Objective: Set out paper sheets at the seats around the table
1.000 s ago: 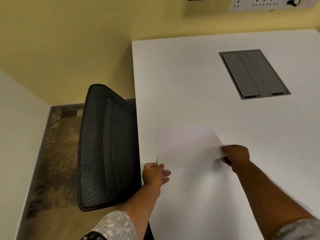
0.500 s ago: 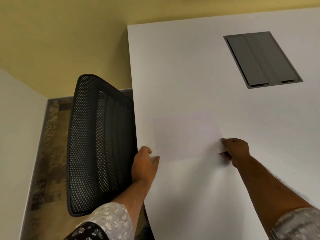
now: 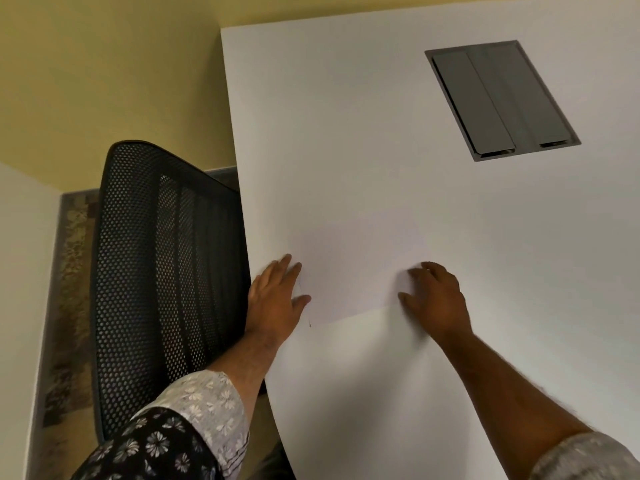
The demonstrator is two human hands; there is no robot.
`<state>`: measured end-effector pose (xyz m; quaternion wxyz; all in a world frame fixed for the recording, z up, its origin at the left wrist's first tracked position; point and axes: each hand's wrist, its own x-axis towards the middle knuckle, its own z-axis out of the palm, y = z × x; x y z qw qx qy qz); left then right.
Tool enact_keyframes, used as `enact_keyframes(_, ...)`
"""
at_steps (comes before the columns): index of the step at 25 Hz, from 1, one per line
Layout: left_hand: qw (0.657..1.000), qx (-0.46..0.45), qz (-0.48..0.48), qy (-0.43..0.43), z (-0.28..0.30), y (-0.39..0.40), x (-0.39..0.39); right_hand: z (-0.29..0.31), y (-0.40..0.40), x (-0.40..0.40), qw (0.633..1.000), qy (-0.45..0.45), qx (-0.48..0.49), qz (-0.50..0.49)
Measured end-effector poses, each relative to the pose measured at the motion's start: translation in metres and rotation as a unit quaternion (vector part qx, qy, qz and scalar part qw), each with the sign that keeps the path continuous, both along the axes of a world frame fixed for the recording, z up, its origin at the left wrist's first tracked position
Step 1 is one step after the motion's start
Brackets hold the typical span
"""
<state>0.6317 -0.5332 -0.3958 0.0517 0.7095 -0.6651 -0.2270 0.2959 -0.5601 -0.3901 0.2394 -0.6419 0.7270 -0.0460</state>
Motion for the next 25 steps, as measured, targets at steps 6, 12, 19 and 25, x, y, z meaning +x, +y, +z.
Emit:
enact_keyframes(6, 0.999, 0.007, -0.004, -0.052, 0.009, -0.015, -0.002, 0.0, 0.0, 0.004, 0.999, 0.018, -0.033, 0.015)
enact_keyframes(12, 0.998, 0.021, -0.009, -0.066, 0.015, -0.017, -0.006, 0.002, -0.003, 0.005, 0.999, 0.021, -0.025, 0.023)
enact_keyframes(19, 0.999, 0.019, -0.002, -0.032, 0.017, -0.015, -0.003, 0.011, -0.002, 0.008, 0.998, 0.032, -0.039, 0.024)
enact_keyframes(25, 0.998, -0.013, 0.016, 0.058, 0.019, 0.021, -0.006, 0.047, 0.032, 0.009, 0.995, 0.012, -0.101, 0.022)
